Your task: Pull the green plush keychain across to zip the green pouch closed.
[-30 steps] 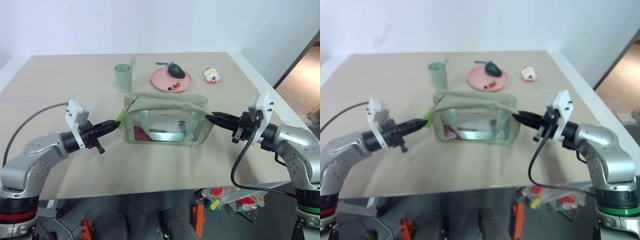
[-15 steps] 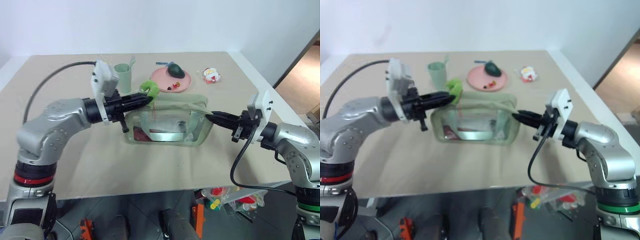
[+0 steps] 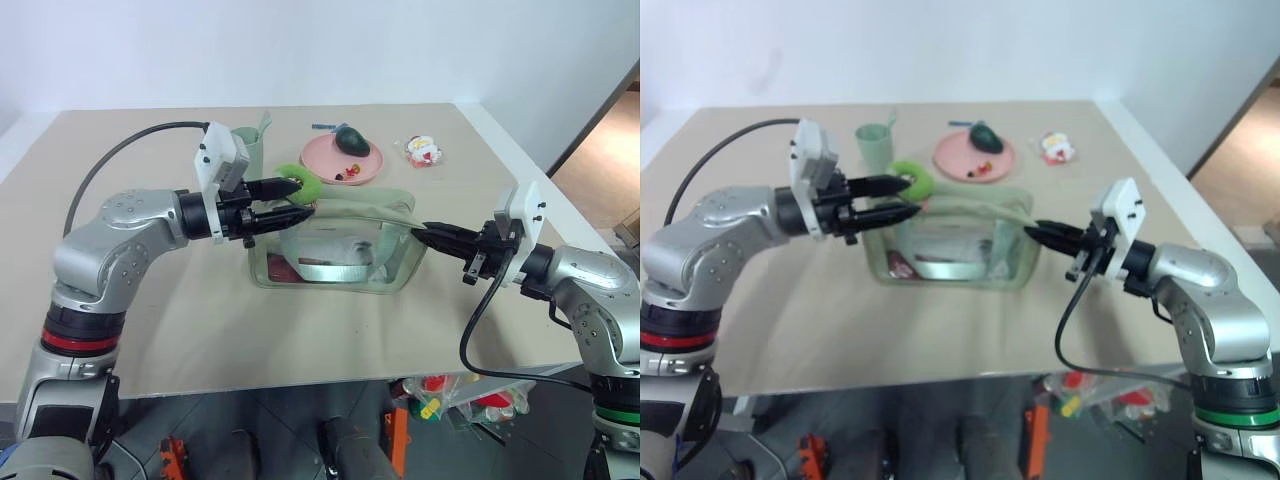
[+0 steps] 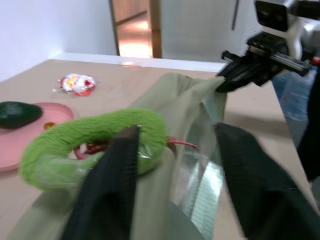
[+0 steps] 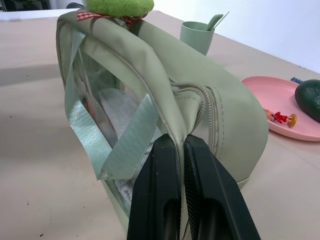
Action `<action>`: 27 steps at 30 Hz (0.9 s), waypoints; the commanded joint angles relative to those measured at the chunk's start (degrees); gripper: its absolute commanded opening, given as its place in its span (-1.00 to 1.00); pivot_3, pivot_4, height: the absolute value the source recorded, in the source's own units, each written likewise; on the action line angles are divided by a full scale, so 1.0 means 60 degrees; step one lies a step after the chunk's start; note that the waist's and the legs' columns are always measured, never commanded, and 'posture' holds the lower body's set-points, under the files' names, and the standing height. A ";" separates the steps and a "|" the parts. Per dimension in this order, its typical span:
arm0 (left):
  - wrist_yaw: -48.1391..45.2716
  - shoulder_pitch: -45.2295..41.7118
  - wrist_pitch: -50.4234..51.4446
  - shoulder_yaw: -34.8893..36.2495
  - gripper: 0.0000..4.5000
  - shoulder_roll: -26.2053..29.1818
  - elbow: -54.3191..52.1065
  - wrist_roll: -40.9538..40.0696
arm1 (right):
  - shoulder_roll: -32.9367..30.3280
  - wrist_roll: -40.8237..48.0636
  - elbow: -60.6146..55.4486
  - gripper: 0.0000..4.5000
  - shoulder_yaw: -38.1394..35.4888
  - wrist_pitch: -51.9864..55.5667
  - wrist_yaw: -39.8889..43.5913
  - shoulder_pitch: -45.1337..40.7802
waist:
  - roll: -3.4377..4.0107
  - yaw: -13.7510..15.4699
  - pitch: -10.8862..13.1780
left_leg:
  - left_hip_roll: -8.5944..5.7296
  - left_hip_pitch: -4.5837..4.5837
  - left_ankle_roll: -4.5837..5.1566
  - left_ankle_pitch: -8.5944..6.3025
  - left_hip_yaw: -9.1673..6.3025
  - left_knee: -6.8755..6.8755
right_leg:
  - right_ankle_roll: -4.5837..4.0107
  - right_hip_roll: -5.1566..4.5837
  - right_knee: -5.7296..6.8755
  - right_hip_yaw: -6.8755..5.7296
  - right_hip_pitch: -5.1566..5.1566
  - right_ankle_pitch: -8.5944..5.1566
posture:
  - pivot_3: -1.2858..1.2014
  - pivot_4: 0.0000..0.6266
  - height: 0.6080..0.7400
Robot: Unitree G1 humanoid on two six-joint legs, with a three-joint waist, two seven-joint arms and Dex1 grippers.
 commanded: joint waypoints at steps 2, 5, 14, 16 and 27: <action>-0.0681 0.0167 0.0407 0.0511 0.95 0.1057 -0.0741 -0.0275 | -0.0037 -0.0010 -0.0184 -1.00 -0.0029 -0.0125 0.0100 0.0007 | 0.0000 -0.0008 0.0000 | 0.0000 -0.0001 0.0000 0.0000 -0.0001 0.0000 | -0.0002 0.0000 0.0000 -0.0002 0.0000 -0.0001 | 0.03 -0.52 1.00; -0.0851 0.0617 0.0592 0.1015 0.99 0.1830 -0.1098 -0.0407 | -0.0038 -0.0019 -0.0132 -1.00 0.0002 -0.0153 0.0137 -0.0026 | 0.0001 -0.0015 0.0001 | 0.0003 -0.0001 0.0000 0.0000 0.0003 -0.0004 | -0.0004 -0.0001 -0.0001 0.0001 -0.0005 -0.0002 | 0.03 -0.52 1.00; 0.0239 0.2323 0.0291 0.1818 0.99 0.1773 -0.1776 -0.0164 | 0.0066 -0.0137 0.0155 -1.00 0.0252 -0.0195 0.0256 -0.0443 | 0.0001 -0.0018 0.0001 | 0.0003 0.0004 0.0000 0.0000 0.0011 0.0000 | -0.0036 -0.0008 0.0000 0.0003 0.0000 -0.0021 | 0.03 -0.52 1.00; 0.0536 0.2801 0.0066 0.1832 0.99 0.1552 -0.1839 0.0028 | 0.0121 -0.0122 0.0190 -1.00 0.0295 -0.0153 0.0218 -0.0567 | 0.0000 -0.0020 0.0000 | 0.0003 0.0007 0.0001 0.0000 0.0012 0.0000 | -0.0036 -0.0008 0.0000 0.0003 0.0000 -0.0020 | 0.03 -0.52 1.00; 0.1571 0.3349 -0.0835 0.1647 0.05 0.0082 -0.1475 0.0592 | 0.0265 0.0002 -0.0050 -1.00 0.0304 0.0253 0.0052 -0.0801 | 0.0000 -0.0034 0.0001 | 0.0006 0.0004 0.0000 0.0000 0.0018 -0.0001 | -0.0020 -0.0004 0.0000 0.0012 -0.0003 -0.0008 | 0.03 -0.52 1.00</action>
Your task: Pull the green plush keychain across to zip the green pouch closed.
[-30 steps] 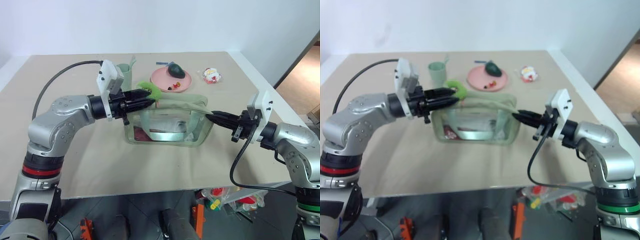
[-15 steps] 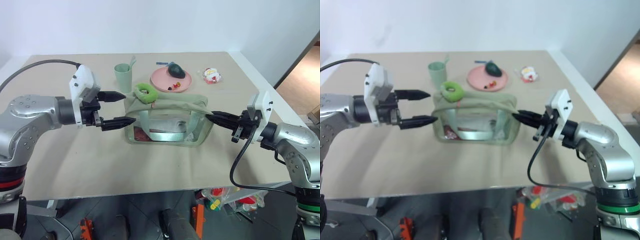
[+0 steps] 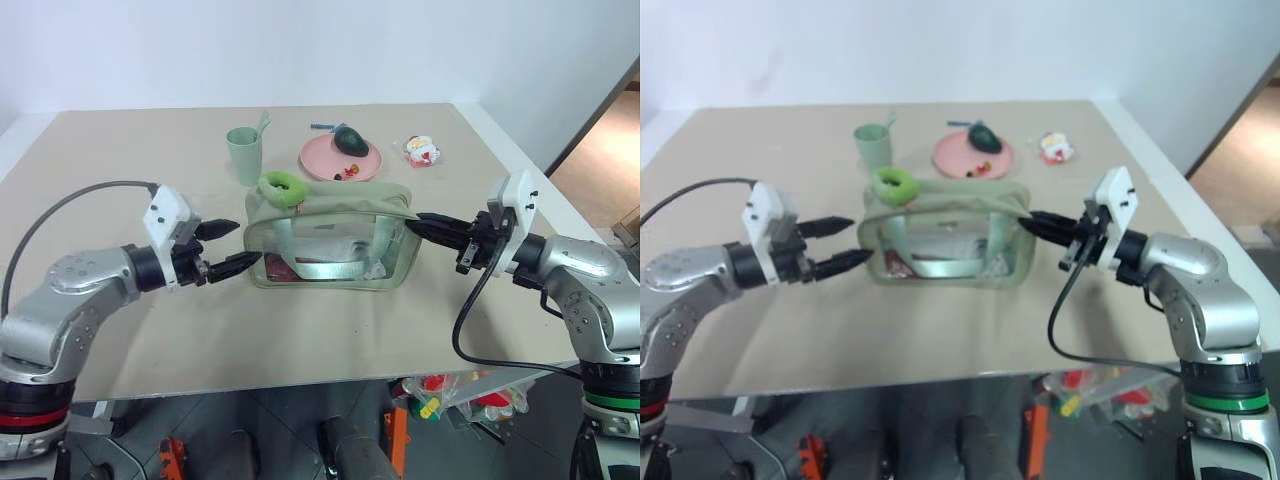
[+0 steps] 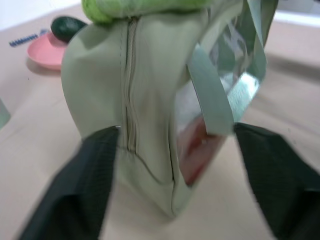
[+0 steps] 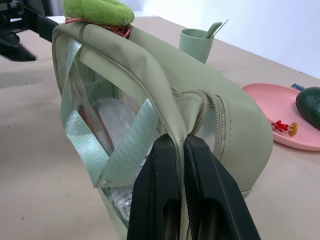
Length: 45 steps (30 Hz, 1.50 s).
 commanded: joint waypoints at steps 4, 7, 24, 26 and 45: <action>0.0122 -0.0392 -0.0527 -0.0032 -0.57 -0.0400 0.0198 0.0199 | -0.0037 0.0135 -0.0413 -1.00 0.0013 0.0041 0.0100 -0.0043 | 0.0000 -0.0002 0.0000 | 0.0001 0.0001 0.0000 0.0000 -0.0004 0.0000 | 0.0011 0.0006 0.0001 -0.0003 0.0000 0.0007 | 0.03 -0.52 1.00; 0.0055 -0.0461 -0.0579 -0.0057 -0.97 -0.0486 0.0266 0.0228 | -0.0267 0.0562 -0.0577 -0.69 -0.0053 0.0732 0.0271 0.0056 | 0.0000 -0.0006 0.0000 | 0.0001 0.0001 0.0000 0.0000 -0.0003 0.0000 | 0.0013 0.0007 0.0001 0.0000 -0.0001 0.0010 | 0.03 -0.52 1.00; -0.0211 -0.0423 -0.0580 -0.0223 -1.00 -0.0637 0.0401 0.0150 | 0.0409 0.1996 -0.1106 0.98 0.0764 0.2719 -0.0260 -0.4052 | -0.0004 0.0001 -0.0002 | 0.0001 0.0000 0.0001 0.0000 -0.0019 0.0001 | -0.0006 0.0013 0.0000 -0.0006 -0.0001 0.0005 | 0.03 -0.52 1.00; -0.0232 -0.0407 -0.0544 -0.0201 -1.00 -0.0736 0.0390 0.0047 | 0.1357 0.1503 -0.1025 0.98 0.1586 0.2399 -0.0535 -0.4312 | -0.0004 0.0009 -0.0002 | 0.0002 -0.0008 0.0001 0.0000 -0.0029 0.0000 | 0.0006 0.0011 0.0000 -0.0018 -0.0001 0.0012 | 0.03 -0.52 1.00; 0.0179 -0.0354 -0.0419 -0.0454 -1.00 -0.0963 0.0015 0.0192 | 0.3132 -0.1271 0.1151 0.62 0.3404 -0.0268 0.0018 -0.4369 | -0.0003 0.0160 -0.0003 | -0.0016 -0.0103 0.0001 0.0002 -0.0094 0.0022 | 0.0018 -0.0026 -0.0005 -0.0103 -0.0038 0.0011 | 0.03 -0.52 1.00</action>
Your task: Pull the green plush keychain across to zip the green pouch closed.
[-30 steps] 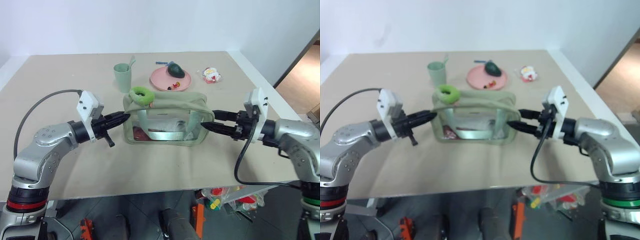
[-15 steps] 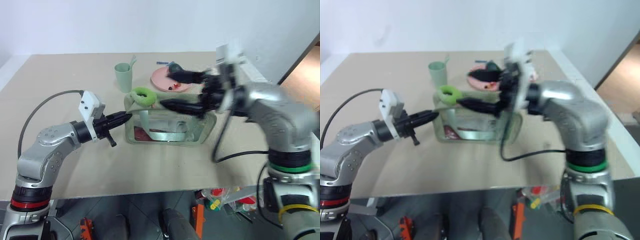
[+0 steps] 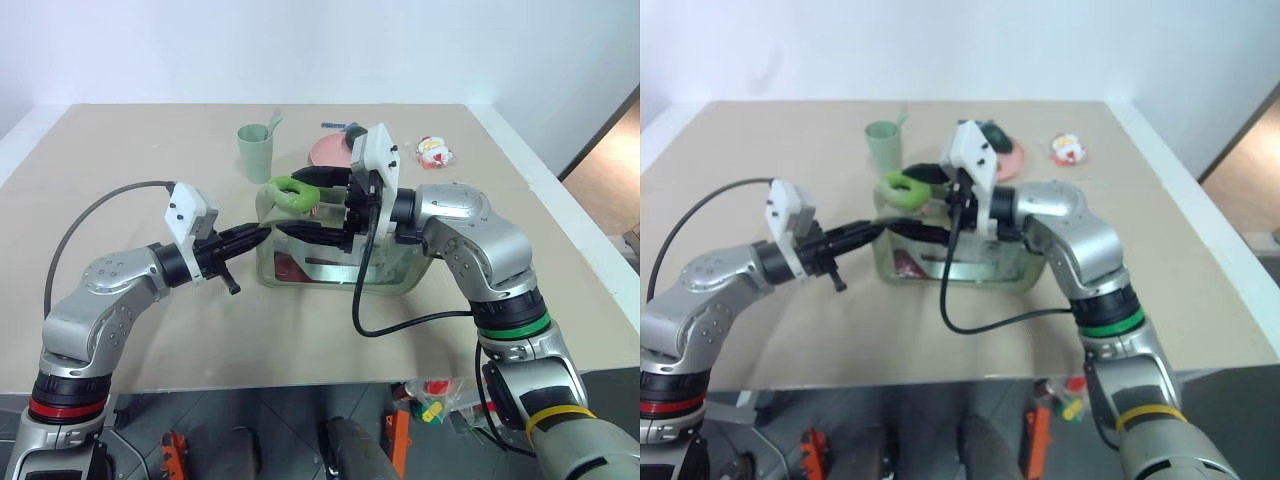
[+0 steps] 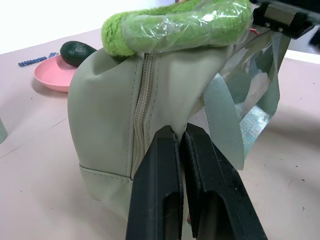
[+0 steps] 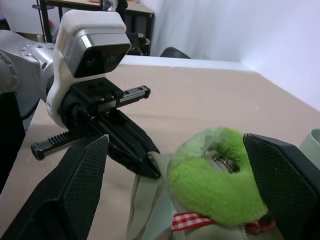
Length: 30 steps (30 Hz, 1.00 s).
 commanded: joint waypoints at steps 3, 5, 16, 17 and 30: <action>0.0132 -0.0007 0.0034 -0.0051 -1.00 -0.0012 -0.0315 -0.0029 | 0.0247 -0.0342 0.0128 0.16 -0.0044 -0.0428 0.0062 -0.0201 | 0.0000 0.0002 0.0000 | 0.0000 -0.0001 0.0000 0.0000 -0.0003 0.0000 | 0.0000 -0.0001 0.0000 -0.0005 0.0002 0.0000 | 0.03 -0.52 1.00; 0.0128 0.0007 0.0013 -0.0066 -1.00 -0.0006 -0.0286 -0.0016 | 0.0345 -0.0322 0.0099 -0.14 -0.0095 -0.0379 0.0053 -0.0212 | 0.0000 0.0002 0.0000 | 0.0000 -0.0001 0.0000 0.0000 -0.0004 0.0000 | 0.0000 -0.0001 0.0000 -0.0005 0.0002 0.0000 | 0.03 -0.52 1.00; 0.0078 -0.0092 -0.0072 -0.0150 -1.00 -0.0026 -0.0118 0.0071 | 0.0266 -0.0759 0.0007 -0.97 -0.0118 -0.0731 0.0112 -0.0039 | 0.0001 0.0002 0.0000 | -0.0001 -0.0003 -0.0001 0.0001 -0.0011 0.0004 | 0.0000 -0.0004 0.0000 -0.0016 0.0006 0.0000 | 0.03 -0.52 1.00; 0.0078 -0.0101 -0.0073 -0.0156 -1.00 -0.0030 -0.0108 0.0077 | 0.0274 -0.0797 -0.0011 -0.97 -0.0146 -0.0855 0.0098 -0.0037 | 0.0000 0.0002 0.0000 | -0.0001 -0.0003 -0.0001 0.0001 -0.0011 0.0004 | 0.0000 -0.0004 0.0000 -0.0017 0.0006 0.0000 | 0.03 -0.52 1.00; 0.0355 -0.0386 -0.0124 -0.0290 -1.00 -0.0186 0.0161 0.0510 | -0.0820 -0.0279 -0.0928 -0.97 -0.2003 -0.1287 -0.0064 0.0113 | 0.0001 0.0045 0.0000 | -0.0006 -0.0018 -0.0002 0.0001 -0.0019 0.0012 | 0.0001 -0.0018 -0.0002 -0.0036 0.0007 -0.0001 | 0.03 -0.52 1.00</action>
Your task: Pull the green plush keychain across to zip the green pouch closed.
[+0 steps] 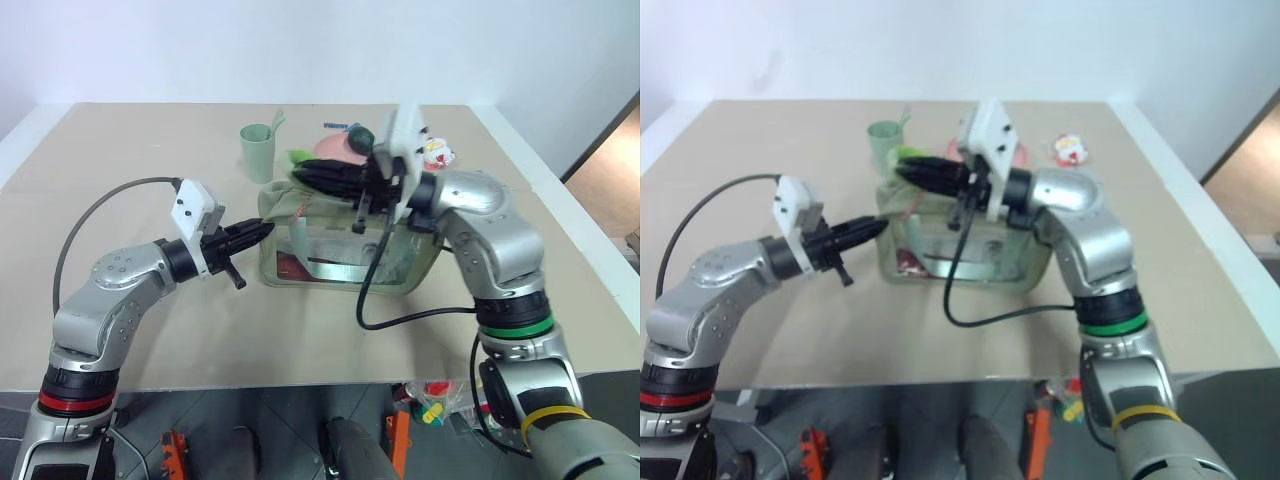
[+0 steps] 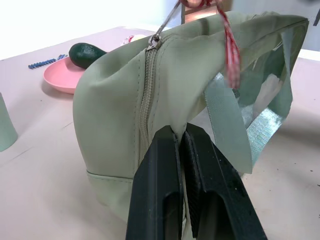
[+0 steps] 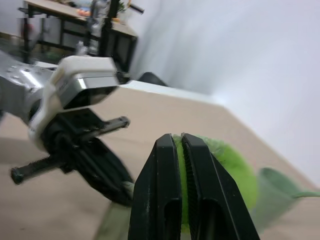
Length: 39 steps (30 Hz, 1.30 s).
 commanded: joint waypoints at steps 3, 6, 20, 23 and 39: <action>0.0145 0.0026 0.0027 0.0023 -1.00 0.0052 -0.0158 0.0095 | -0.1601 0.0192 -0.0618 -0.97 -0.1585 0.0128 -0.0065 0.0505 | 0.0000 0.0072 0.0000 | -0.0005 -0.0003 0.0000 0.0000 0.0001 0.0000 | 0.0003 -0.0007 -0.0002 -0.0003 0.0000 -0.0004 | 0.03 -0.52 1.00; 0.0276 0.0039 0.0112 0.0095 -1.00 0.0022 -0.0242 0.0024 | -0.2662 -0.0103 -0.0398 -0.97 -0.2185 -0.0077 -0.0001 0.1320 | 0.0000 0.0184 0.0000 | -0.0009 -0.0004 0.0000 0.0000 0.0001 -0.0002 | 0.0002 -0.0009 -0.0004 -0.0003 0.0000 -0.0009 | 0.03 -0.52 1.00; 0.0693 0.0056 0.0350 -0.0107 -1.00 -0.0003 -0.0600 0.0116 | -0.5077 -0.1438 0.0630 -0.97 -0.3120 -0.0650 -0.0461 0.3187 | 0.0007 0.0204 0.0001 | -0.0014 0.0021 0.0009 0.0006 0.0018 0.0003 | -0.0001 -0.0005 -0.0001 0.0024 0.0011 -0.0002 | 0.03 -0.52 1.00; 0.0893 -0.0019 0.0344 -0.0202 -1.00 -0.0089 -0.0599 0.0212 | -0.4774 -0.1701 -0.0013 -0.97 -0.2436 -0.0164 -0.0733 0.3756 | 0.0008 0.0206 0.0001 | -0.0015 0.0021 0.0010 0.0007 0.0016 0.0004 | 0.0003 -0.0006 -0.0002 0.0026 0.0014 -0.0001 | 0.03 -0.52 1.00; 0.1299 -0.0398 0.0346 -0.0448 -1.00 -0.0661 -0.0494 0.0683 | -0.3043 -0.3896 0.0986 -0.97 0.0085 -0.1714 -0.1597 0.3912 | 0.0006 0.0195 -0.0002 | -0.0027 0.0052 0.0009 0.0022 0.0032 0.0028 | -0.0007 -0.0005 -0.0001 0.0059 0.0041 0.0005 | 0.03 -0.52 1.00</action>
